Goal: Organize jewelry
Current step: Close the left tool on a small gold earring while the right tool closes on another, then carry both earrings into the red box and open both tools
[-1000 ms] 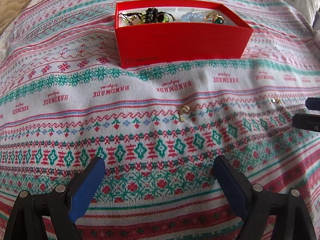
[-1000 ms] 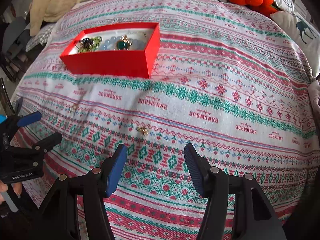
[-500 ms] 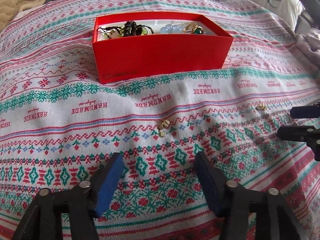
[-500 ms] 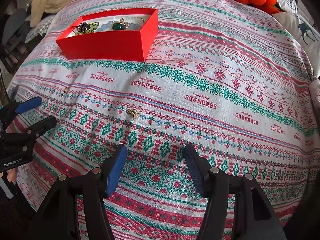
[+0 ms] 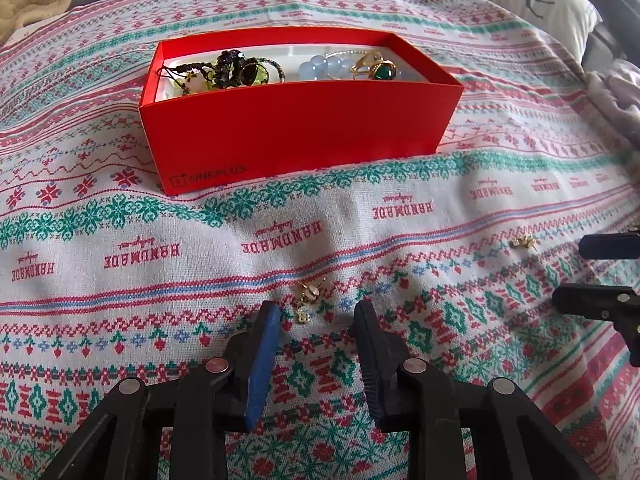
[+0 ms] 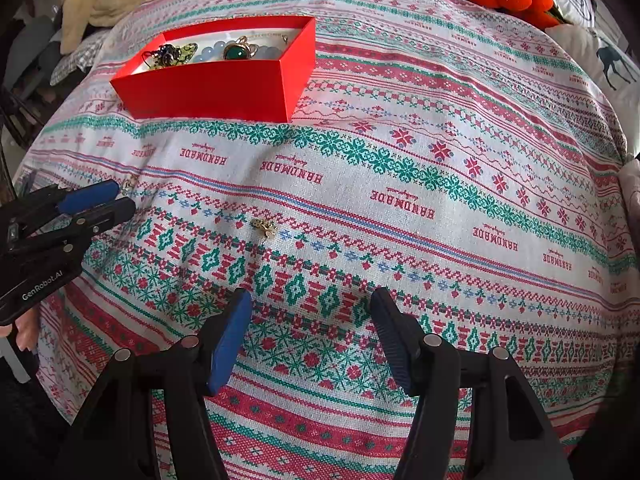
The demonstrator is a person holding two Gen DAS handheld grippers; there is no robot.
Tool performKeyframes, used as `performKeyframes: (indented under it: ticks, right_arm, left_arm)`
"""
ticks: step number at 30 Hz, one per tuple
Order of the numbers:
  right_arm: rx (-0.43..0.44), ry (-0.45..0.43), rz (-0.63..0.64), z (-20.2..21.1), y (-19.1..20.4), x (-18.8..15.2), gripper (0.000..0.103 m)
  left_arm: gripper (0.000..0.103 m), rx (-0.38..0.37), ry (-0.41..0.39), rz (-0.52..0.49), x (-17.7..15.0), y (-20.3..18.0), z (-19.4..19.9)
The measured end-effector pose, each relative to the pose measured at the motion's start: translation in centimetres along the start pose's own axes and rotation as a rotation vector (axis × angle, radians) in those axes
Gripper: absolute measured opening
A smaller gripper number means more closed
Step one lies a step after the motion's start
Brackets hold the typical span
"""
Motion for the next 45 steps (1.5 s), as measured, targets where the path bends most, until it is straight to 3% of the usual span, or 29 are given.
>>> performKeyframes:
  ticks: [4, 7, 9, 18, 22, 32, 34, 45]
  right_arm:
    - [0.000, -0.001, 0.000, 0.0, -0.1, 0.0, 0.065]
    - [0.003, -0.006, -0.004, 0.0, 0.0, 0.1, 0.065]
    - [0.005, -0.019, -0.004, -0.2, -0.1, 0.2, 0.065]
    - [0.052, -0.071, 0.004, -1.3, 0.9, 1.9, 0.064]
    - [0.070, -0.092, 0.036, -1.7, 1.6, 2.7, 0.048]
    - [0.081, -0.098, 0.038, -2.4, 2.8, 3.5, 0.021]
    - [0.081, -0.103, 0.033, -2.4, 2.9, 3.6, 0.010]
    - [0.078, -0.109, 0.004, -1.9, 2.5, 4.1, 0.009]
  left_arm:
    - [0.025, 0.004, -0.001, 0.000, 0.2, 0.0, -0.3]
    - [0.014, 0.021, 0.000, -0.006, 0.3, 0.1, -0.5]
    - [0.002, 0.039, 0.001, -0.007, 0.3, 0.5, -0.5]
    - [0.000, 0.035, -0.003, 0.026, 0.2, 1.1, 0.3]
    - [0.000, 0.041, -0.006, 0.031, 0.1, 1.4, 0.9]
    - [0.000, 0.050, 0.001, 0.058, -0.2, 2.3, 1.5]
    - [0.000, 0.052, 0.003, 0.058, -0.2, 2.3, 1.6]
    - [0.000, 0.063, 0.012, 0.091, -0.1, 3.2, 2.3]
Point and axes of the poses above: each gripper's, at about its wrist camera, not at the fingertips, and z roughly against the way its jaws point, y to its left, x to its top, the point moved 10 cm from there along -z, roughly the way its jaws point, and after that the axes turned 9 degrees about -y, right-handed, at the moved point
